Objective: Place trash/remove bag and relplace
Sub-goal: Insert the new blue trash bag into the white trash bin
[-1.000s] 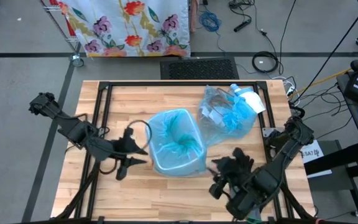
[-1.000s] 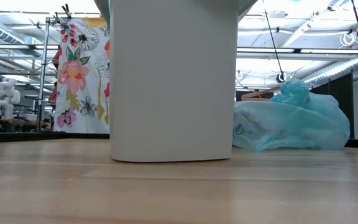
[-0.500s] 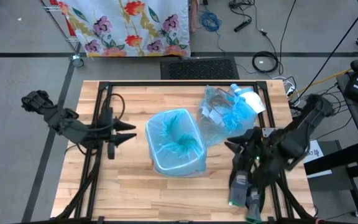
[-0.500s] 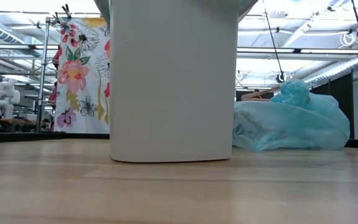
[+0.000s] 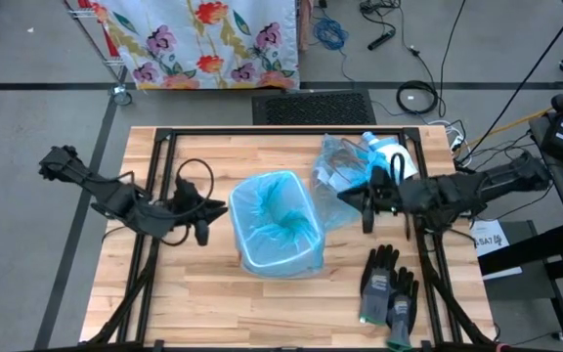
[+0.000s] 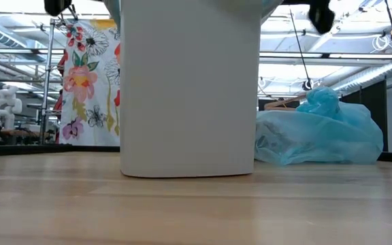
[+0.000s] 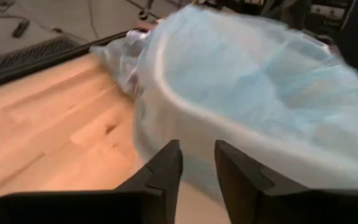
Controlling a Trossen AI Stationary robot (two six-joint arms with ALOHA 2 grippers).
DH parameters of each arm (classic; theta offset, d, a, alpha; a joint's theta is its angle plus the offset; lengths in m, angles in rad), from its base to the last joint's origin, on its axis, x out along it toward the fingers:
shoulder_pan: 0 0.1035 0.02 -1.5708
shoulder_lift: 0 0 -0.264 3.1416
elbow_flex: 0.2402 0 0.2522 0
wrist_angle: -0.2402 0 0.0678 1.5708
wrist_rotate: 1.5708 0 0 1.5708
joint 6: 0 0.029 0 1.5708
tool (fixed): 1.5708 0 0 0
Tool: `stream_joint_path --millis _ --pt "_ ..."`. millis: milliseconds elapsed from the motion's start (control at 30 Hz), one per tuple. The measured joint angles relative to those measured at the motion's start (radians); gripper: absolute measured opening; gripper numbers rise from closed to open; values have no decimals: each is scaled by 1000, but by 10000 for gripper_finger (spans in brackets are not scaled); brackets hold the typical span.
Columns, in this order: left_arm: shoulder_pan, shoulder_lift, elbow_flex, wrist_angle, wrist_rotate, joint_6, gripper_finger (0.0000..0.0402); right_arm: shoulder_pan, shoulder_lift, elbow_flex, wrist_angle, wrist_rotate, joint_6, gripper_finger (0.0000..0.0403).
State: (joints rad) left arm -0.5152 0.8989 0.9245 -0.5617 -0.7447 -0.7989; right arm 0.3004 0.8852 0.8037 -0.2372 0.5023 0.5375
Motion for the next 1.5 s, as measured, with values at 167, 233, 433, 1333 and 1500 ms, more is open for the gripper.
stream_joint_path --millis 167,233,433,1333,1500 --pt "0 0 -58 32 -39 -60 23 -176 15 -23 84 -290 -76 1" --pt "0 1 -64 42 -59 -60 9 -238 33 -22 118 -368 -103 1" --pt "0 9 -64 119 -55 -59 4 -378 95 -22 171 -542 -151 1" --pt "125 266 -64 182 -62 -74 0 -475 465 -23 273 -745 -185 0" --pt "125 203 -63 158 -131 -57 0 -503 413 -22 263 -740 -177 0"
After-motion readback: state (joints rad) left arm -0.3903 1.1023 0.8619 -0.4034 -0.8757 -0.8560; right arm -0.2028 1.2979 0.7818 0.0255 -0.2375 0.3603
